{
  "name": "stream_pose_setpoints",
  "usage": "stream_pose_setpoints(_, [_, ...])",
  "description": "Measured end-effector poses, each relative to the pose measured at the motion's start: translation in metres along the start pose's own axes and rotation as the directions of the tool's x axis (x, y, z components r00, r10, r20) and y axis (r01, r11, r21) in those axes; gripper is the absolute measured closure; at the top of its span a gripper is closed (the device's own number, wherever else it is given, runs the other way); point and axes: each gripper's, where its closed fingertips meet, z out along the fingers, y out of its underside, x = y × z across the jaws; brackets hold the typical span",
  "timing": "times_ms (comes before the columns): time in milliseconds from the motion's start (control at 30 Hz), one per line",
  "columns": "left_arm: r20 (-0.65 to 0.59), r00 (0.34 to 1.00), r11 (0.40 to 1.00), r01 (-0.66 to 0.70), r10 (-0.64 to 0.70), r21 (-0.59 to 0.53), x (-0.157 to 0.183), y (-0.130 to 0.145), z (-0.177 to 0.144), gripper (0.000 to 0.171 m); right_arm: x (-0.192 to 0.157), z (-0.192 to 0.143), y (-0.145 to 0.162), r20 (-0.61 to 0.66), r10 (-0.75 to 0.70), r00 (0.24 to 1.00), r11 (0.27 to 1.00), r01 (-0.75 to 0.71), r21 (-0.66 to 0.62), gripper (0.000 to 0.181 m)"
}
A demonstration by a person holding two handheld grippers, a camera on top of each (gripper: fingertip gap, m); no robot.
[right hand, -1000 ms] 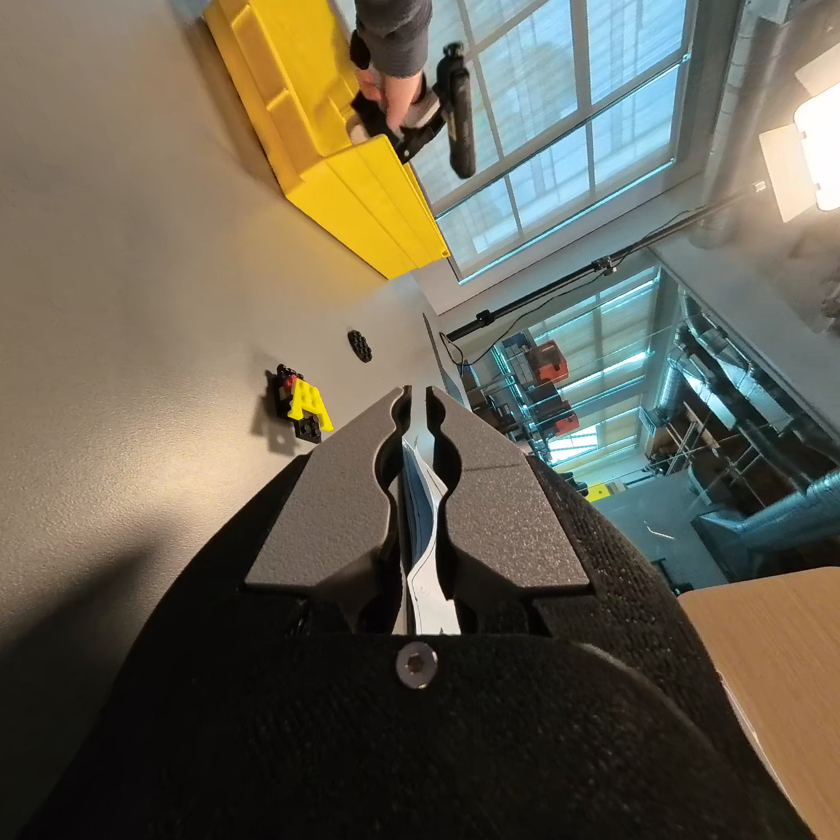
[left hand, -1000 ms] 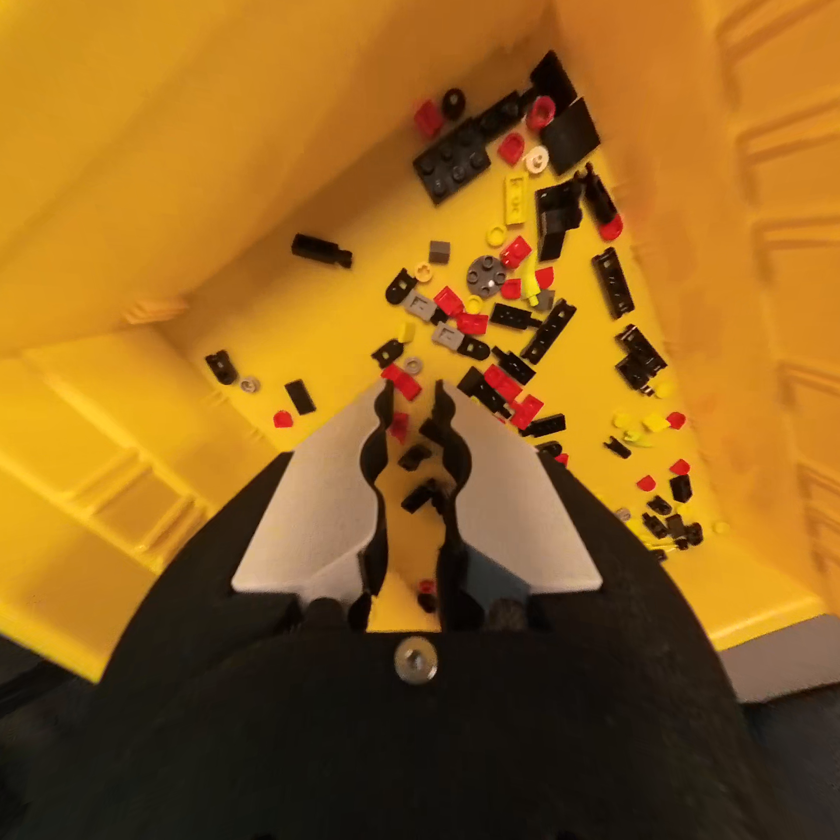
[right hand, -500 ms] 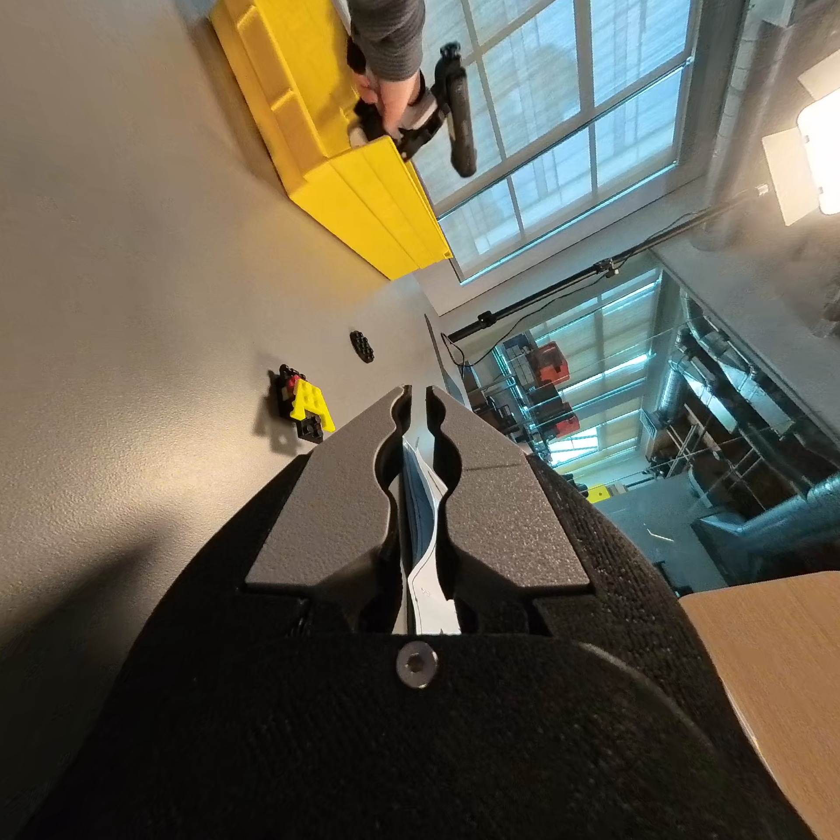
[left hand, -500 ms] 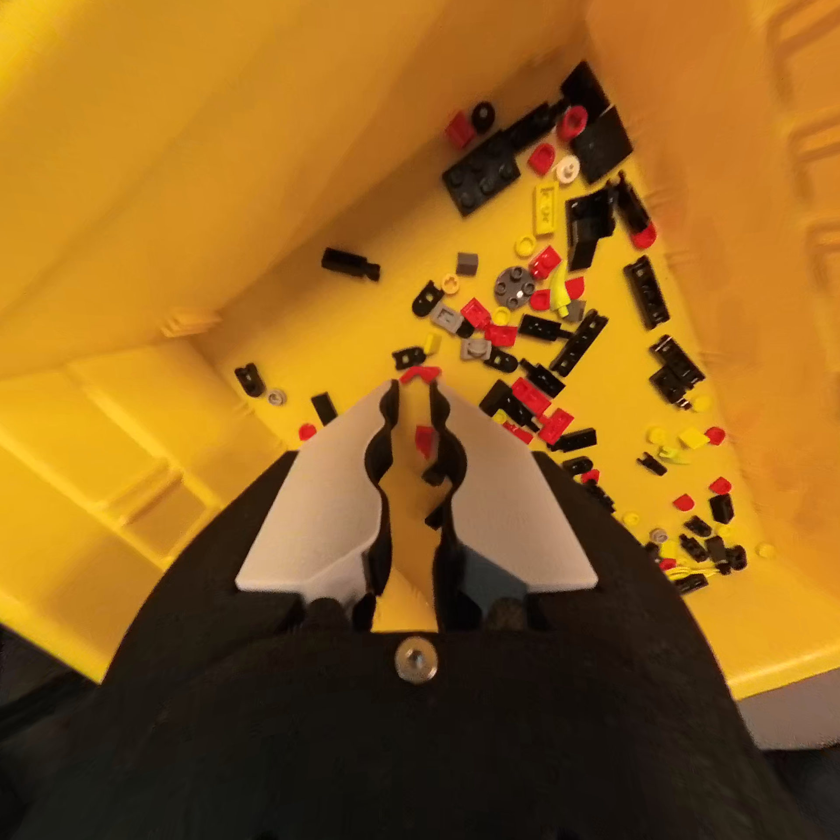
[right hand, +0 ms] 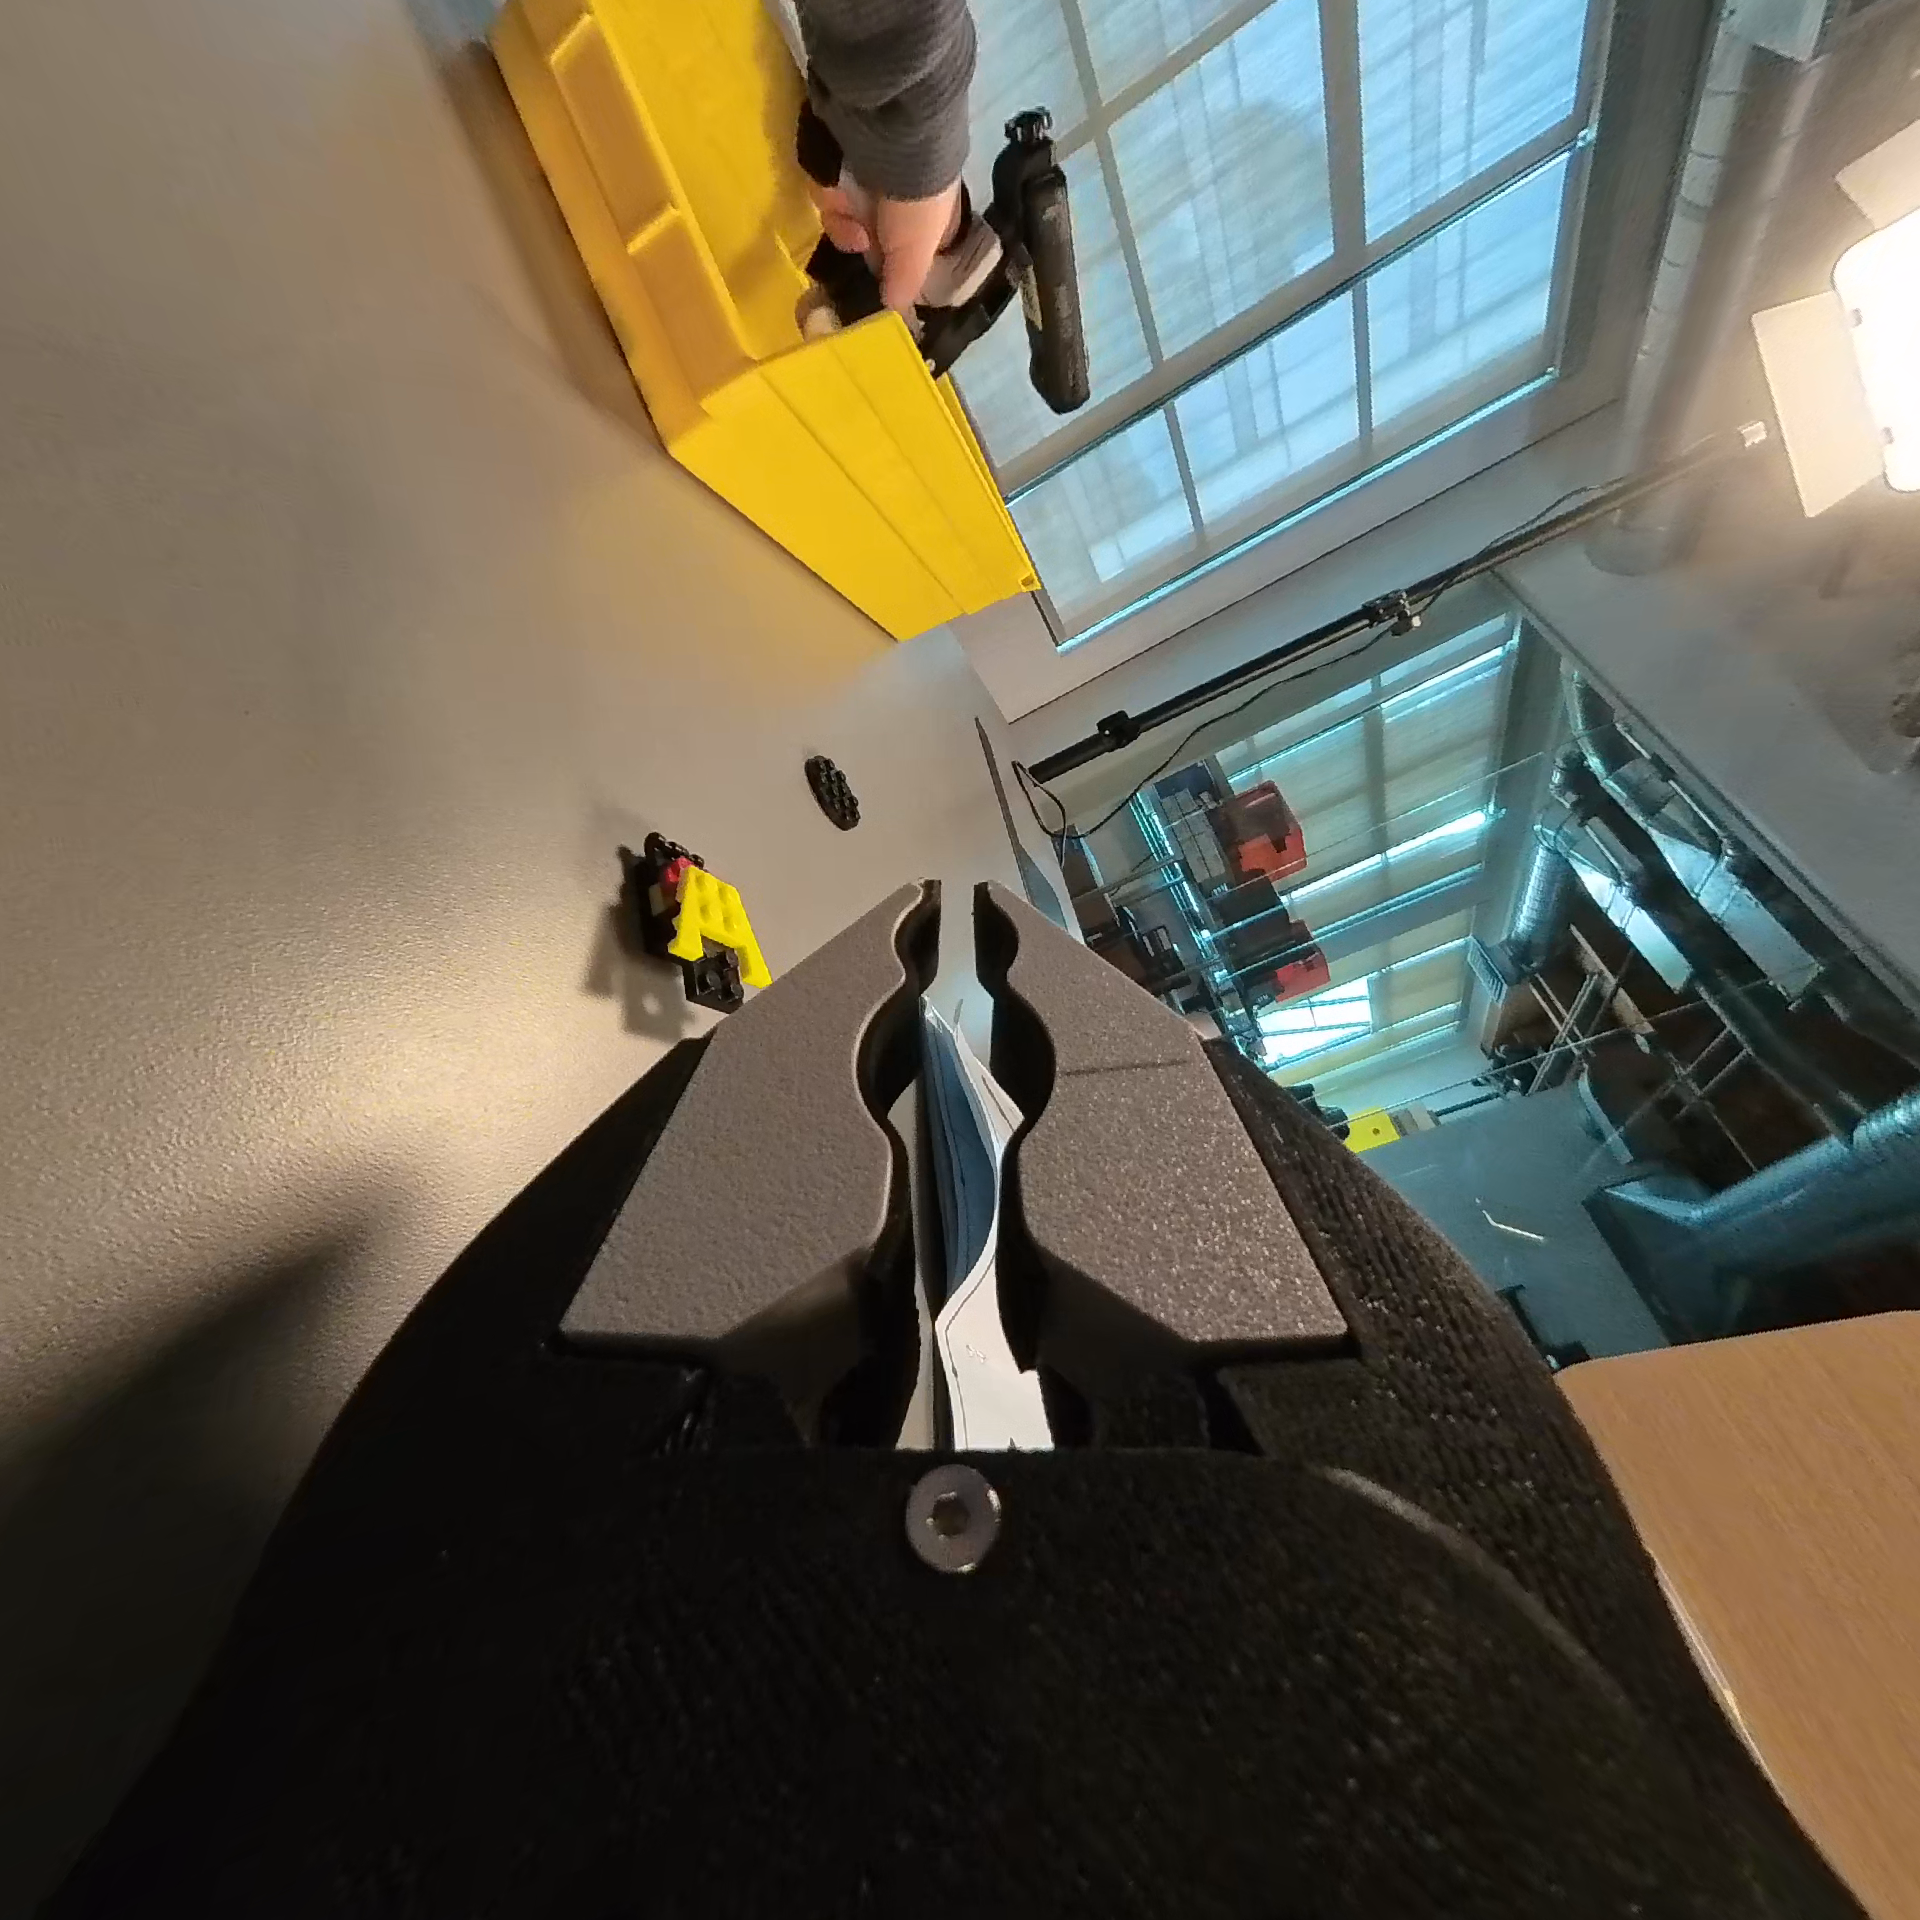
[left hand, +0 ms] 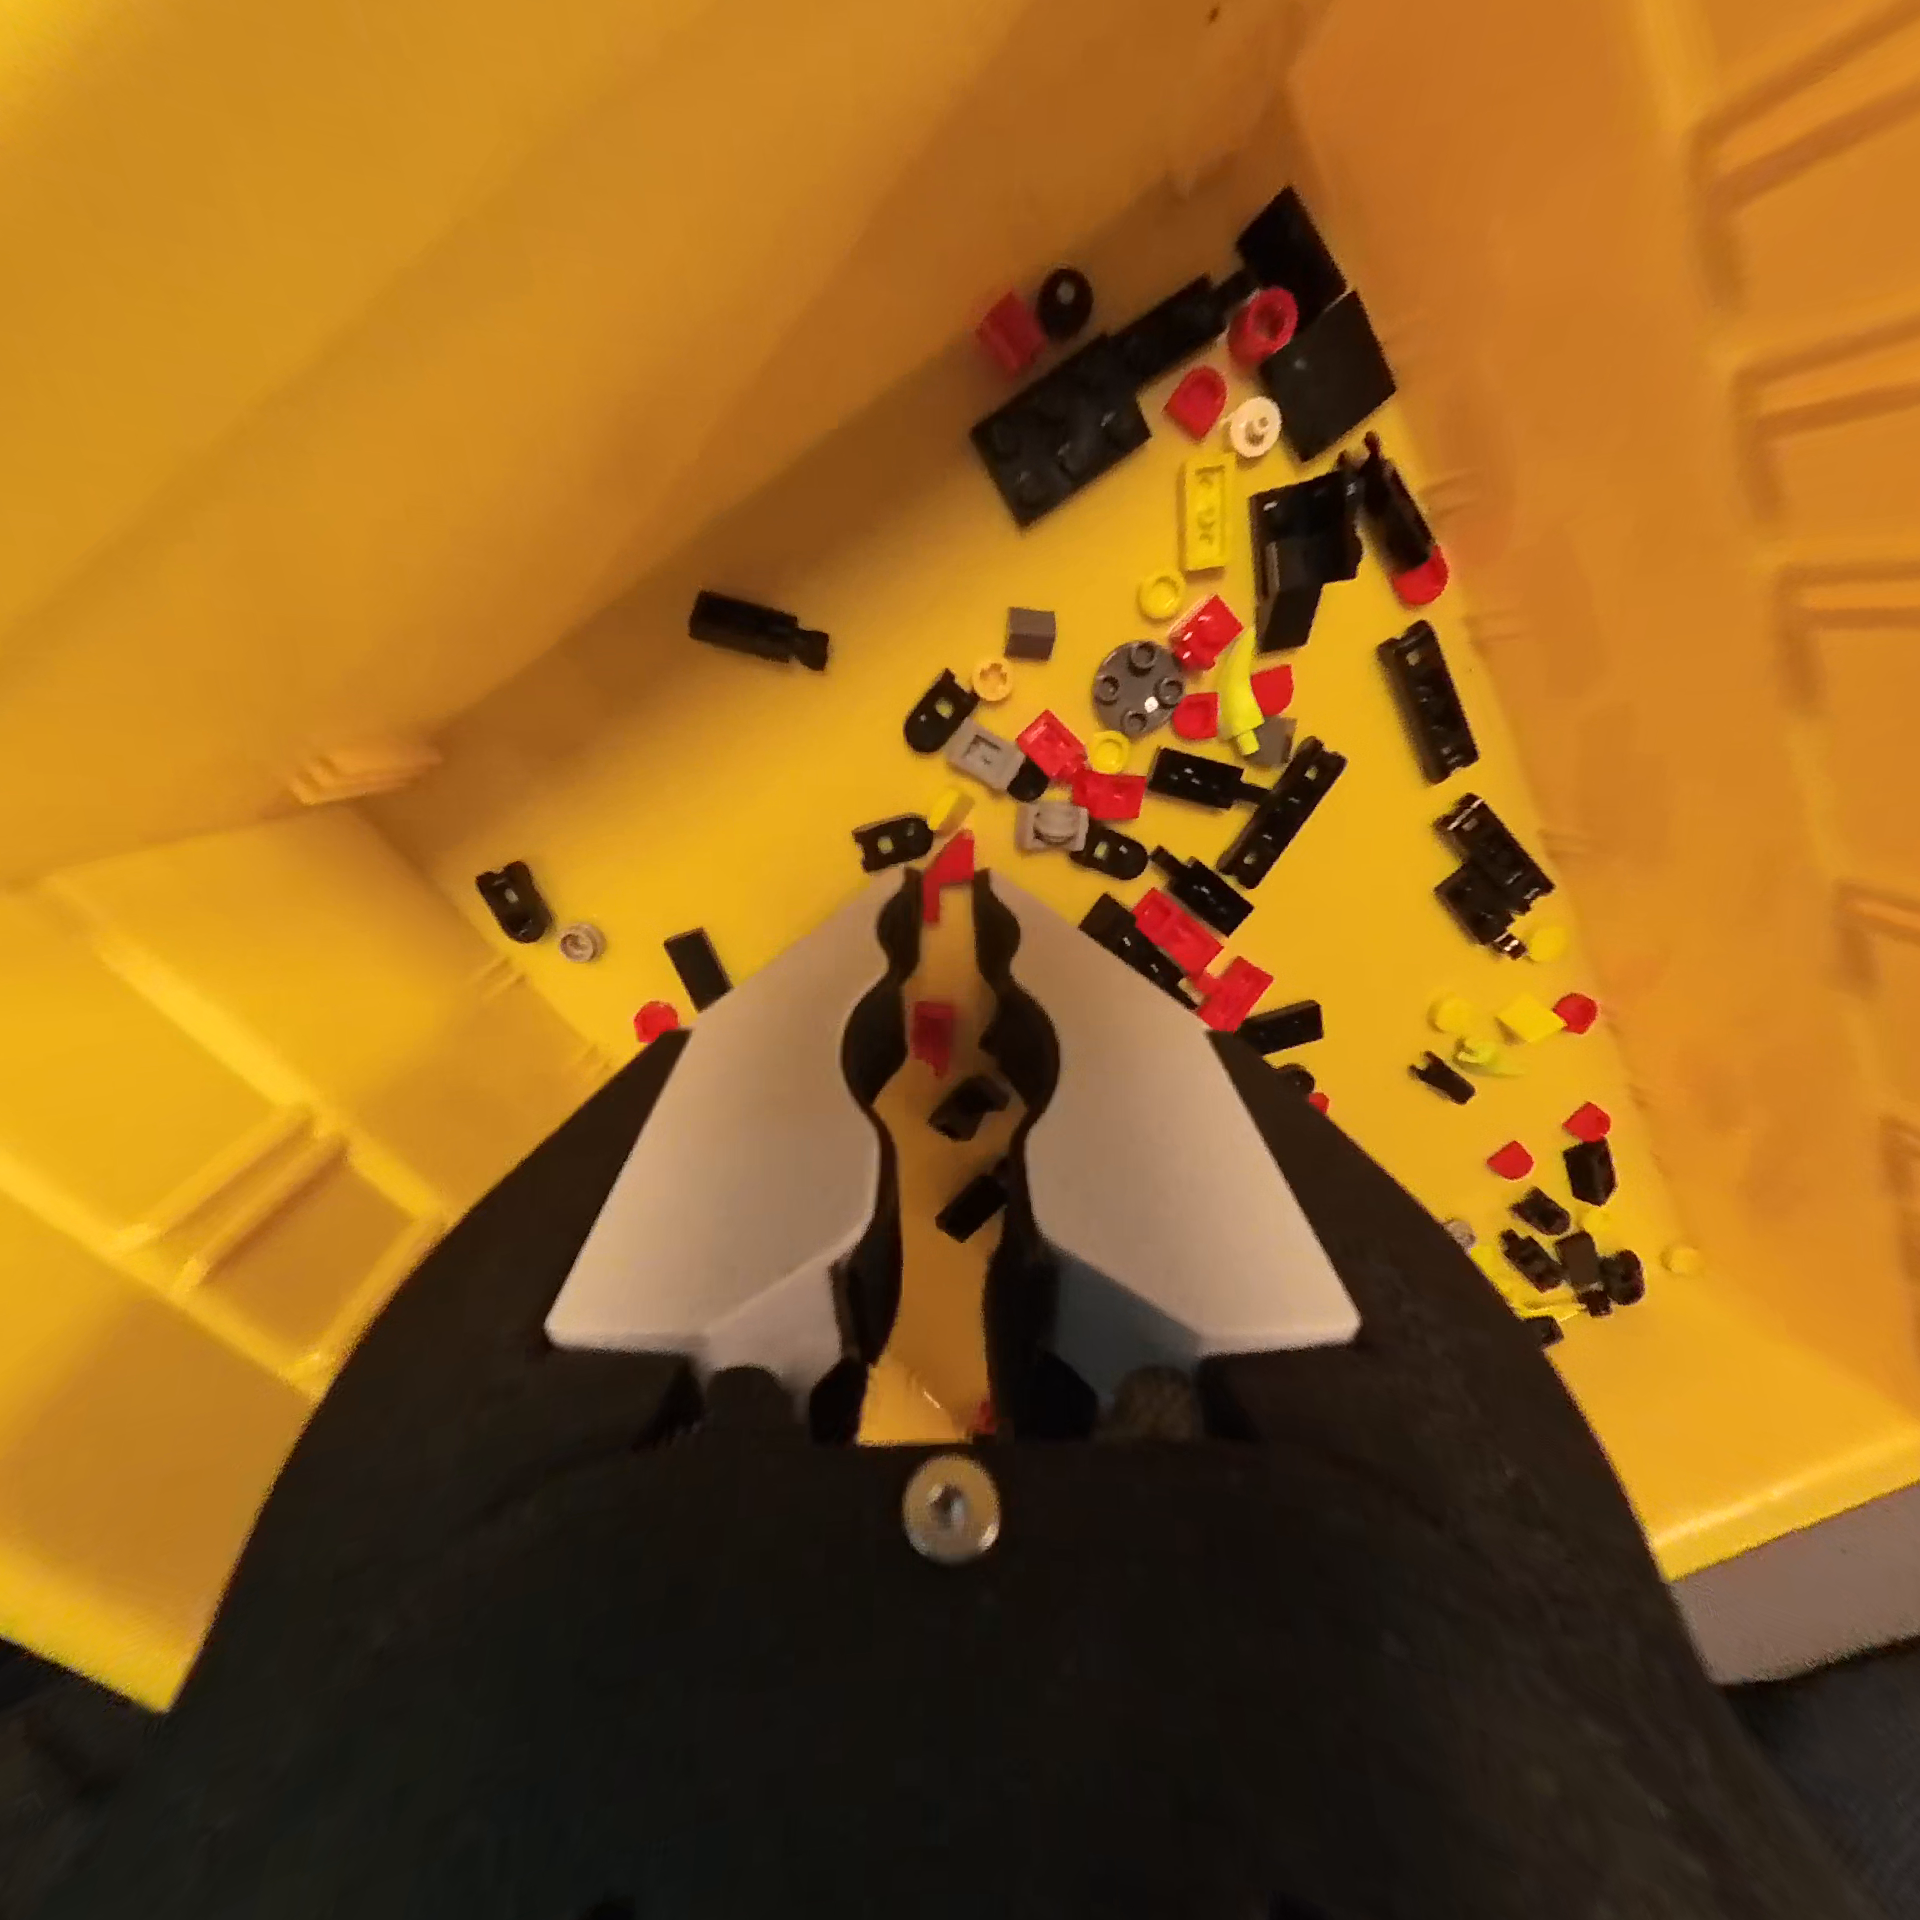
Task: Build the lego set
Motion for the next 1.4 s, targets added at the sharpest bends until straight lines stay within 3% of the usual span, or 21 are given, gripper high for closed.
stream_pose_setpoints(200, [0.026,0.998,0.998,-0.065,0.065,0.026,0.009,0.000,-0.011,0.163,0.000,0.000,0.000,-0.003,-0.003,1.000,1.000,0.003,0.001,0.177])
stream_pose_setpoints(300, [0.055,0.983,0.958,-0.180,0.173,0.222,0.047,-0.016,-0.048,0.164,0.001,0.001,0.001,-0.004,-0.003,1.000,1.000,0.003,-0.002,0.177])
stream_pose_setpoints(367, [0.080,0.954,0.876,-0.297,0.289,0.379,0.095,-0.022,-0.082,0.163,0.000,0.002,0.001,-0.003,-0.003,1.000,1.000,0.003,-0.002,0.177])
stream_pose_setpoints(467, [0.136,0.856,0.685,-0.485,0.499,0.543,0.183,-0.010,-0.122,0.163,0.000,0.002,0.001,0.000,-0.001,1.000,1.000,0.001,0.001,0.177])
stream_pose_setpoints(567, [0.098,0.667,0.480,-0.624,0.739,0.617,0.277,0.027,-0.123,0.163,0.000,0.003,0.001,0.003,-0.003,1.000,1.000,0.003,0.004,0.178])
stream_pose_setpoints(633, [0.010,0.580,0.447,-0.638,0.814,0.627,0.318,0.051,-0.105,0.163,-0.001,0.004,0.001,0.007,-0.003,1.000,1.000,0.003,0.004,0.177])
stream_pose_setpoints(700, [-0.117,0.519,0.480,-0.649,0.846,0.590,0.345,0.072,-0.075,0.163,-0.002,0.004,0.001,0.010,-0.007,1.000,1.000,0.007,0.005,0.177])
stream_pose_setpoints(800, [-0.213,0.499,0.529,-0.666,0.840,0.526,0.358,0.085,-0.037,0.163,-0.003,0.005,0.000,0.015,-0.011,1.000,1.000,0.011,0.007,0.177])
stream_pose_setpoints(867, [-0.227,0.490,0.531,-0.677,0.842,0.510,0.361,0.088,-0.025,0.163,-0.003,0.005,0.000,0.017,-0.013,1.000,1.000,0.013,0.009,0.177])
stream_pose_setpoints(1000, [-0.179,0.479,0.505,-0.738,0.859,0.447,0.355,0.095,-0.006,0.163,-0.004,0.008,0.001,0.023,-0.011,1.000,1.000,0.011,0.007,0.177])
stream_pose_setpoints(1167, [-0.245,0.508,0.562,-0.700,0.825,0.440,0.353,0.100,0.000,0.149,-0.004,0.009,0.002,0.022,-0.010,1.000,1.000,0.010,0.004,0.177])
stream_pose_setpoints(1267, [-0.253,0.528,0.577,-0.648,0.810,0.497,0.348,0.097,-0.018,0.143,-0.004,0.009,0.002,0.020,-0.014,1.000,1.000,0.014,0.007,0.177])
stream_pose_setpoints(1400, [-0.107,0.610,0.508,-0.534,0.785,0.676,0.312,0.073,-0.093,0.143,-0.003,0.010,0.002,0.015,-0.013,1.000,1.000,0.013,0.007,0.177])
